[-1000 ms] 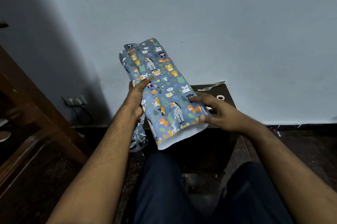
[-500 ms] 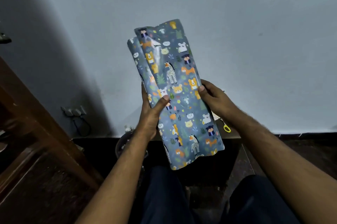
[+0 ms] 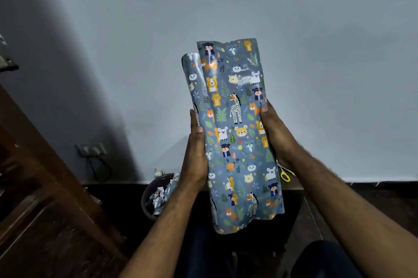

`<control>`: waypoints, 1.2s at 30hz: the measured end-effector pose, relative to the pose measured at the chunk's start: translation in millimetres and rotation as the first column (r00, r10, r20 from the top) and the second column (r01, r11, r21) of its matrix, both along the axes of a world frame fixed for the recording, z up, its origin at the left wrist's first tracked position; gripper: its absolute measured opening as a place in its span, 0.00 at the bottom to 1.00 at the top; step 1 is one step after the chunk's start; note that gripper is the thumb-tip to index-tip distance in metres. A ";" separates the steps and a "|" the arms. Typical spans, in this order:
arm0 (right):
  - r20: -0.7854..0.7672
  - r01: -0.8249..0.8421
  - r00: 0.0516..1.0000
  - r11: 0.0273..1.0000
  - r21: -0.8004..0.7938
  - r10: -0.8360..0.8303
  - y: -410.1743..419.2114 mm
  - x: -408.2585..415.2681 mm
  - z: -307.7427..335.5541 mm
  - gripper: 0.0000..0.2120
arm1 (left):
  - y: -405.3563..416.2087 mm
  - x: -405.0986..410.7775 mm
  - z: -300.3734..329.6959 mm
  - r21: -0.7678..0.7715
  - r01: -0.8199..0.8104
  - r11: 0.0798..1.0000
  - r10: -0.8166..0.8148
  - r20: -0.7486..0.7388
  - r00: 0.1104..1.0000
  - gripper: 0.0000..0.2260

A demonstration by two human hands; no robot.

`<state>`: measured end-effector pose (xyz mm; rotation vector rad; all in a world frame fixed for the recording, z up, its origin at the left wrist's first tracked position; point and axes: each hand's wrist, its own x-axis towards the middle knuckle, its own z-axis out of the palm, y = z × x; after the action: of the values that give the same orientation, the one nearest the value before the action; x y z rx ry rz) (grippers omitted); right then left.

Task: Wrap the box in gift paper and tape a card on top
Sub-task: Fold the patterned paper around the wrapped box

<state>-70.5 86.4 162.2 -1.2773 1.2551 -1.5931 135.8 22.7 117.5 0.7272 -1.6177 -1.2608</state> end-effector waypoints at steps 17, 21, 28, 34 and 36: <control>-0.158 0.004 0.987 0.994 -0.107 -0.021 9.8 10.5 12.0 0.33 | -2.2 5.9 35.1 -0.156 -0.118 0.981 0.102 -0.112 0.989 0.36; -0.215 -0.006 0.977 0.995 -0.100 -0.015 14.9 10.6 7.1 0.40 | -10.2 16.0 44.2 -0.294 -0.166 0.941 0.169 -0.016 0.986 0.43; -0.271 0.049 0.958 0.985 -0.168 -0.094 22.6 8.9 10.6 0.33 | -13.5 20.1 20.9 -0.428 -0.168 0.888 0.215 0.063 0.975 0.44; -0.297 0.141 0.934 0.968 -0.208 -0.200 24.3 12.0 12.1 0.33 | -9.4 22.6 19.7 -0.569 -0.183 0.802 0.276 0.080 0.958 0.41; -0.275 0.184 0.932 0.961 -0.208 -0.238 25.5 11.5 9.3 0.32 | -7.6 24.8 21.8 -0.576 -0.164 0.801 0.267 0.098 0.959 0.42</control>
<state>-59.1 111.9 171.4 -1.5868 1.5045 -1.7438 160.7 15.1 139.3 0.6286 -1.8643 -0.5081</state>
